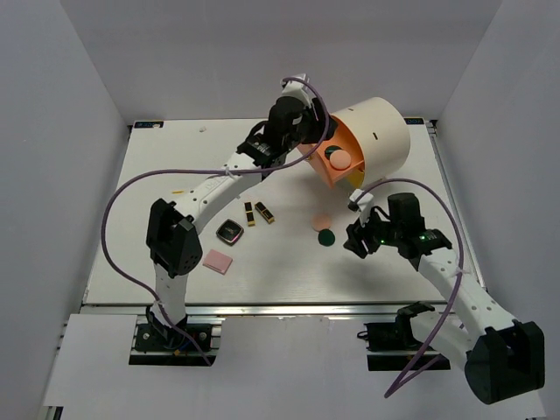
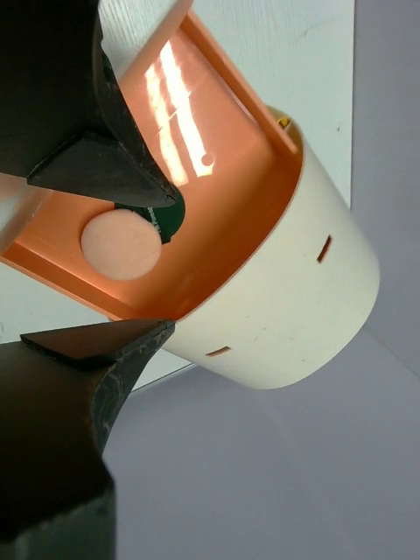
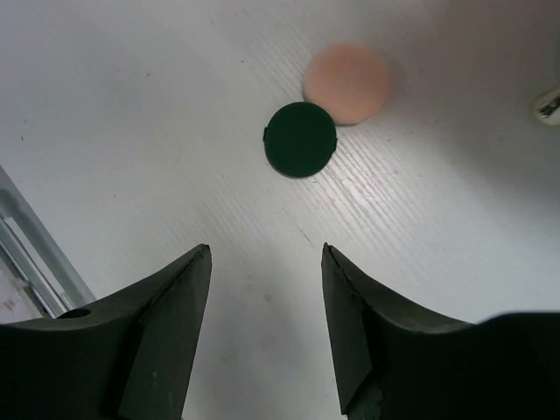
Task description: Organize the makeup
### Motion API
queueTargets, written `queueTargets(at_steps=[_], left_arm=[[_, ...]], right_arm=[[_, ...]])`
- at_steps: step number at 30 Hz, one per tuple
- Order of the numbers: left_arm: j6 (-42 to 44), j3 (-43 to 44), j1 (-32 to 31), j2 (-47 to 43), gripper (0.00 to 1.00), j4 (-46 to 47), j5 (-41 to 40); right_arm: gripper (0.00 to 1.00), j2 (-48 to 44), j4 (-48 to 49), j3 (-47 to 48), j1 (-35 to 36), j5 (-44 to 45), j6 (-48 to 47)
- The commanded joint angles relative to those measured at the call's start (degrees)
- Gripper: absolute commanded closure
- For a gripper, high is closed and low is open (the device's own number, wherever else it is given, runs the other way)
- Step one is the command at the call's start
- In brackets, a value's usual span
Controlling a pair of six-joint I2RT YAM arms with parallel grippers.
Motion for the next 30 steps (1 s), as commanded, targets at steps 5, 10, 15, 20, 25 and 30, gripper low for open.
queueTargets(at_steps=[5, 10, 15, 20, 25, 30], left_arm=[[1.1, -10.4, 3.8, -18.2, 0.35, 2.6, -2.5], [-0.2, -29.9, 4.3, -33.7, 0.23, 5.4, -5.0], [-6.2, -50.7, 4.4, -48.4, 0.21, 5.9, -6.1], [-10.6, -61.0, 4.4, -56.4, 0.21, 4.9, -7.6], [-12.9, -67.4, 4.4, -61.6, 0.21, 4.2, -8.5], [-13.4, -70.8, 4.4, -62.5, 0.21, 3.9, -7.0]], right_arm=[[0.37, 4.9, 14.5, -5.2, 6.1, 11.8, 16.6], [0.36, 13.0, 21.0, -3.7, 8.0, 17.3, 25.7], [0.37, 23.6, 24.8, 0.7, 11.4, 21.3, 27.1], [0.40, 29.1, 27.6, 2.3, 13.6, 23.7, 24.7], [0.45, 31.9, 27.9, 2.3, 14.0, 26.3, 23.9], [0.52, 33.0, 27.2, 2.5, 14.5, 27.2, 23.4]])
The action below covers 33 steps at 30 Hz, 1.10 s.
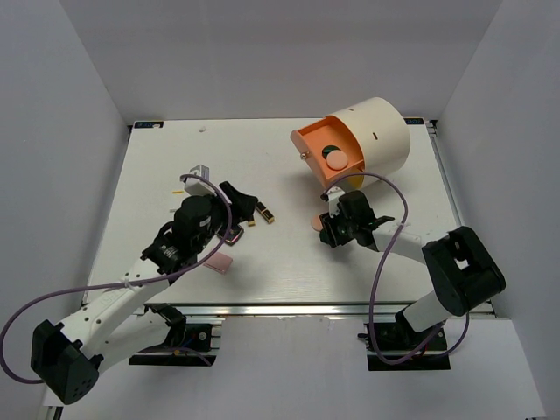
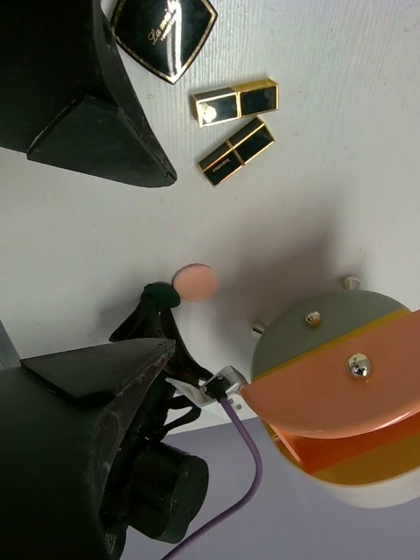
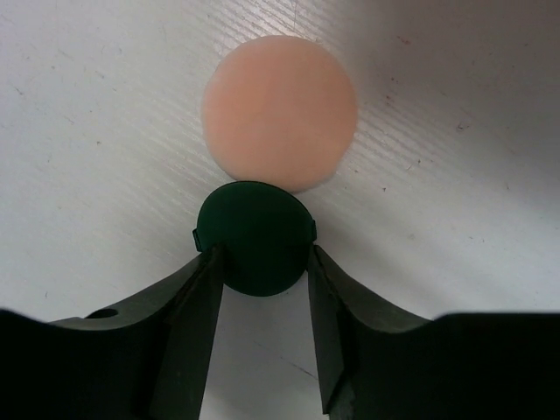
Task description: Organize the makeup
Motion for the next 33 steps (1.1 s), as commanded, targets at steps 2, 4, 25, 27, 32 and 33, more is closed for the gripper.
queueTargets(at_steps=[2, 4, 25, 27, 32, 33], left_arm=[[-2.1, -3.7, -0.2, -1.6, 0.21, 1.7, 1.0], [-3.1, -5.0, -0.2, -1.4, 0.21, 3.2, 2.1], [-2.3, 4.2, -5.8, 29.3, 0.21, 16.3, 12.7], [-2.3, 5.2, -6.2, 31.5, 0.21, 17.1, 14.4], [-2.2, 7.5, -7.4, 34.8, 0.21, 17.8, 14.8], [-2.0, 7.7, -7.6, 35.0, 0.21, 17.7, 14.8]], right_arm=[[0.56, 0.5, 1.2, 1.3, 0.9, 2.1, -1.2], [0.68, 0.3, 0.6, 1.1, 1.1, 1.7, -1.4], [1.00, -39.0, -9.7, 4.4, -2.7, -16.6, -22.1], [1.00, -35.5, -9.4, 11.2, -3.2, -13.4, -18.8], [1.00, -26.0, -3.6, 20.8, -4.4, -11.3, -14.6], [1.00, -24.7, -3.1, 22.1, -4.5, -10.8, -14.1]])
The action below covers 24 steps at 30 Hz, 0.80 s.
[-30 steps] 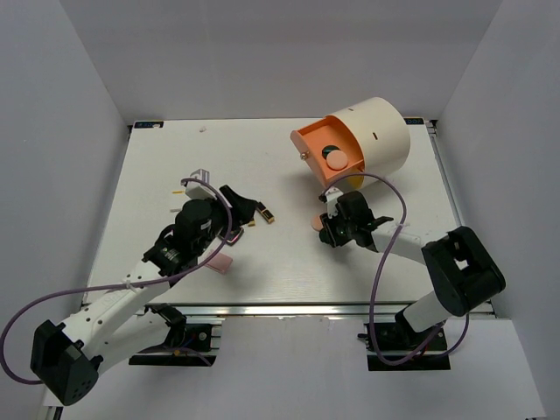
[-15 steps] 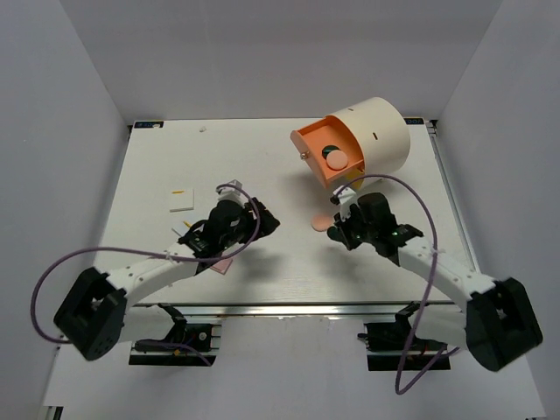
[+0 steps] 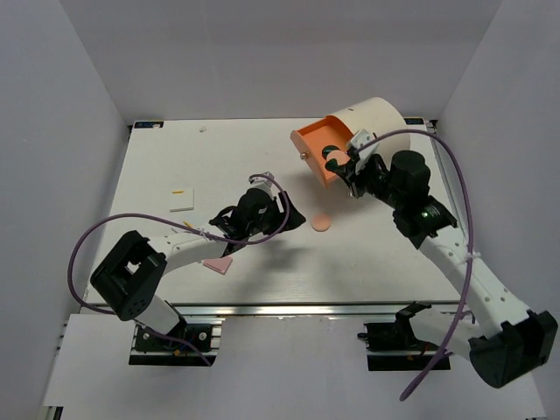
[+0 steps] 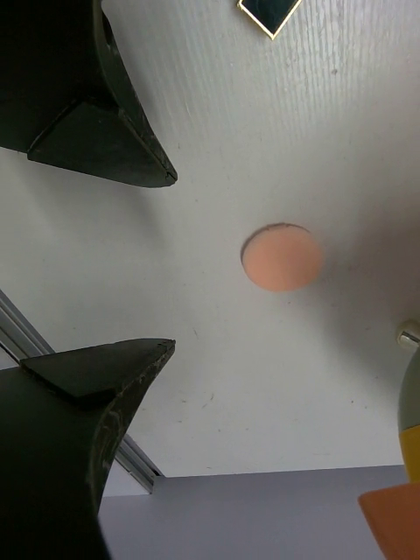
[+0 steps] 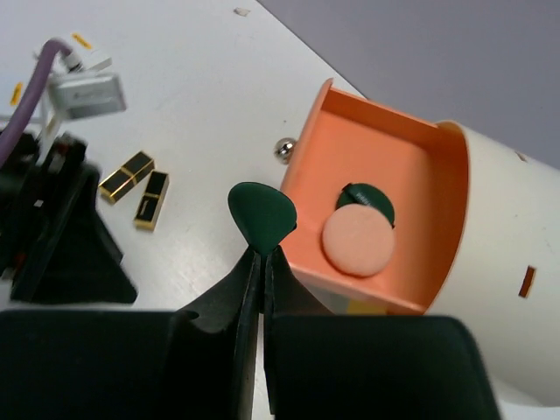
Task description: Organize the makeup
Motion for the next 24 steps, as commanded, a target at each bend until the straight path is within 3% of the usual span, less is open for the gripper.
queueTargets(at_steps=[1, 9, 18, 21, 22, 24], left_arm=[[1.2, 2.1, -1.1, 0.3, 0.21, 1.6, 1.3], [0.5, 0.3, -2.3, -0.8, 0.21, 2.7, -0.1], [1.3, 0.0, -3.0, -2.4, 0.21, 1.9, -2.1], [1.4, -0.3, -3.2, -3.2, 0.21, 2.0, -2.4], [1.4, -0.6, -3.2, -3.3, 0.21, 1.9, -2.5], [1.5, -0.7, -3.4, -3.7, 0.21, 1.8, -2.8]], right_arm=[[1.00, 5.5, 4.5, 5.3, -0.7, 2.5, 3.7], [0.99, 17.5, 3.2, 13.9, -2.6, 6.1, 6.5], [0.75, 21.9, 1.5, 14.2, -4.8, 5.7, 5.2], [0.60, 22.6, 1.2, 14.2, -5.0, 6.0, 4.0], [0.51, 22.7, 1.2, 14.3, -5.1, 6.0, 3.8], [0.45, 23.2, 0.8, 14.9, -5.3, 6.1, 3.7]])
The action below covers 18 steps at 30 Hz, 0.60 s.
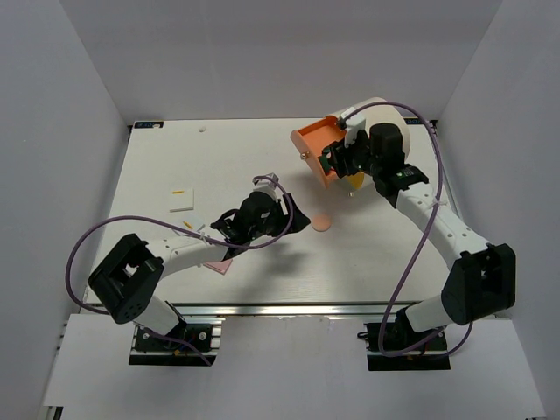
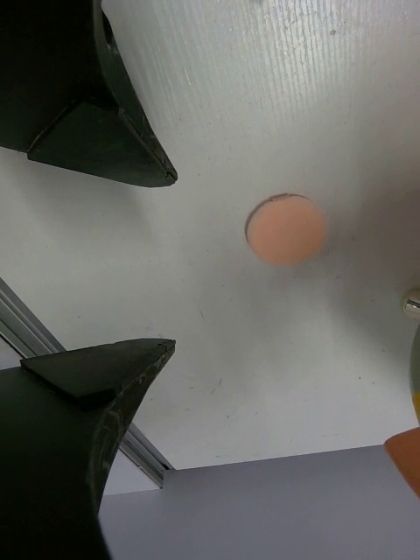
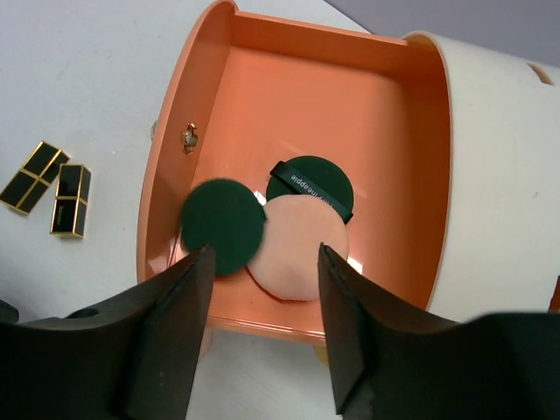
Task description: Organize the makeup
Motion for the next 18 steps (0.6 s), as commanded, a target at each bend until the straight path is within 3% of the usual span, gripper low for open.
queueTargets(at_steps=[1, 14, 18], left_arm=[[0.8, -0.8, -0.7, -3.1, 0.21, 0.2, -1.3], [1.4, 0.1, -1.9, -1.3, 0.23, 0.9, -1.4], [2.0, 0.3, -2.4, -0.7, 0.25, 2.4, -2.1]], right_arm=[[0.42, 0.5, -0.6, 3.6, -0.7, 0.0, -1.1], [0.34, -10.1, -6.6, 3.6, -2.1, -6.4, -2.3], [0.43, -16.1, -10.2, -0.6, -3.9, -13.6, -4.4]])
